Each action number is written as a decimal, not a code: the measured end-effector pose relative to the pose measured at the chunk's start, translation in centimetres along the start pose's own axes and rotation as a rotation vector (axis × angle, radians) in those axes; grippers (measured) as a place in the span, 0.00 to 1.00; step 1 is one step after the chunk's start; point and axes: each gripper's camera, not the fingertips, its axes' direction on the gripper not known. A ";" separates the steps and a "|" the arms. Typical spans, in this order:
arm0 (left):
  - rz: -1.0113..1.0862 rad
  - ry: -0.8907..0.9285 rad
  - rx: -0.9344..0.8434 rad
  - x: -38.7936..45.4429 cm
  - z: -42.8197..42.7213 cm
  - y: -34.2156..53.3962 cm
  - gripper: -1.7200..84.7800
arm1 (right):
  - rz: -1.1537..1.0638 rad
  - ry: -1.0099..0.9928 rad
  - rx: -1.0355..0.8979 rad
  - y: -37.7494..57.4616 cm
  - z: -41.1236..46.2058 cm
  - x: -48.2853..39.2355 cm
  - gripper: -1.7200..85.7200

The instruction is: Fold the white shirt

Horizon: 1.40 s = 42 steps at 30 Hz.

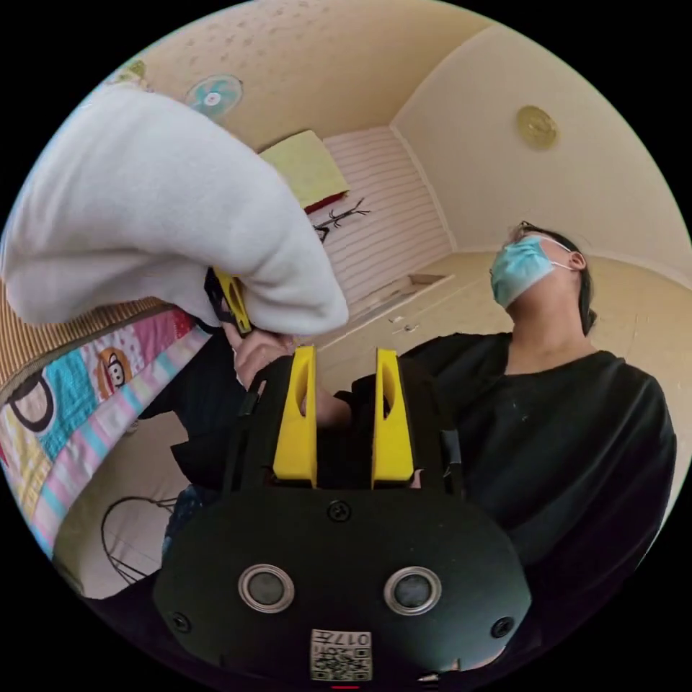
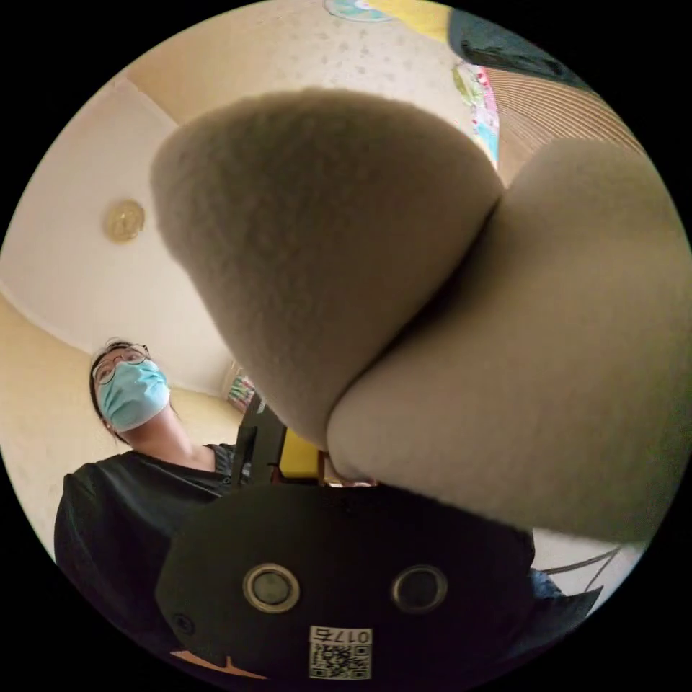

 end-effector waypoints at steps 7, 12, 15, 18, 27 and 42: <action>0.029 -0.028 0.038 2.5 0.5 -1.2 0.16 | -0.429 0.011 -0.084 -5.3 1.9 -14.3 0.14; 0.073 -0.006 -0.069 4.0 3.0 -2.3 0.15 | -0.883 0.406 -0.074 -7.9 0.0 -29.6 0.13; 0.064 -0.082 -0.152 4.4 5.0 -3.1 0.15 | -0.905 0.603 0.010 -9.1 -3.6 -34.0 0.13; 0.047 -0.123 -0.174 4.3 6.3 -4.2 0.15 | -0.804 0.748 0.105 -10.3 -9.9 -34.4 0.13; -0.003 -0.116 -0.180 2.9 9.6 -8.2 0.15 | -0.353 0.892 0.395 -4.8 -26.7 -21.7 0.15; -0.035 -0.227 -0.087 1.6 10.7 -14.5 0.13 | -0.454 1.885 0.642 6.2 -4.6 -16.9 0.05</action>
